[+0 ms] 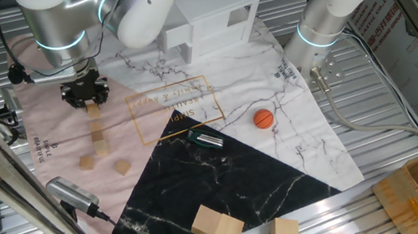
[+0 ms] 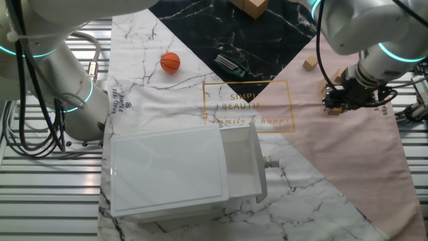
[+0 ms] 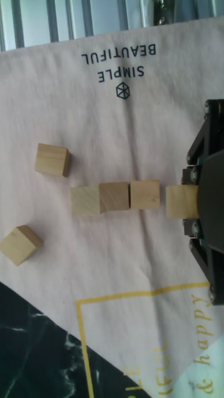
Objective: Stack the blocks into a pyramid shape
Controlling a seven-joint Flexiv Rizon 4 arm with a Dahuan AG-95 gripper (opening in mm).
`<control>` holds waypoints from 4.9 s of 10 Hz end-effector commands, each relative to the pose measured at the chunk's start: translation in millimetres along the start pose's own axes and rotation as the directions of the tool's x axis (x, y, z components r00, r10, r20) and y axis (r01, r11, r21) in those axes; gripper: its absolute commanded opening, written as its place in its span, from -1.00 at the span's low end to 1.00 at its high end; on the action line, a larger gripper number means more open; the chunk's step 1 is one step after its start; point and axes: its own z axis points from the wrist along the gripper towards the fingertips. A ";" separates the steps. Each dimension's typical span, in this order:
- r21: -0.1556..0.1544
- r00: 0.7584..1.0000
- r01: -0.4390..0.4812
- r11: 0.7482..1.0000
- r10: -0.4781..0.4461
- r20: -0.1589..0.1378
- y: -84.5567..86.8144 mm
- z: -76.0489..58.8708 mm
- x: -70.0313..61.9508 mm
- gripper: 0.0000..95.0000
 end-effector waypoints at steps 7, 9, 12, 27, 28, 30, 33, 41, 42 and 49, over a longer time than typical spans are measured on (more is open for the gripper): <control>-0.009 1.000 0.005 1.000 -0.005 0.001 1.2 -0.4 -1.5 -1.00; -0.005 1.000 -0.005 1.000 0.005 -0.004 1.2 -0.4 -1.5 -1.00; 0.001 1.000 -0.002 1.000 0.002 -0.016 1.2 -0.4 -1.5 -1.00; 0.009 0.990 0.130 0.991 -0.131 0.052 1.2 -0.4 -1.5 -1.00; 0.010 0.991 0.126 0.992 -0.126 0.051 1.2 -0.4 -1.5 -1.00; 0.010 0.992 0.118 0.993 -0.118 0.052 1.2 -0.4 -1.5 -1.00; 0.007 0.994 0.099 0.995 -0.099 0.042 2.5 -7.1 -3.9 -1.00; 0.010 0.998 0.063 0.998 -0.063 0.018 1.8 -5.1 -28.8 -1.00; 0.009 0.998 0.059 0.998 -0.060 0.017 1.3 -5.1 -30.3 -1.00; 0.012 0.999 0.047 0.999 -0.047 0.006 -3.2 -4.6 -44.2 -1.00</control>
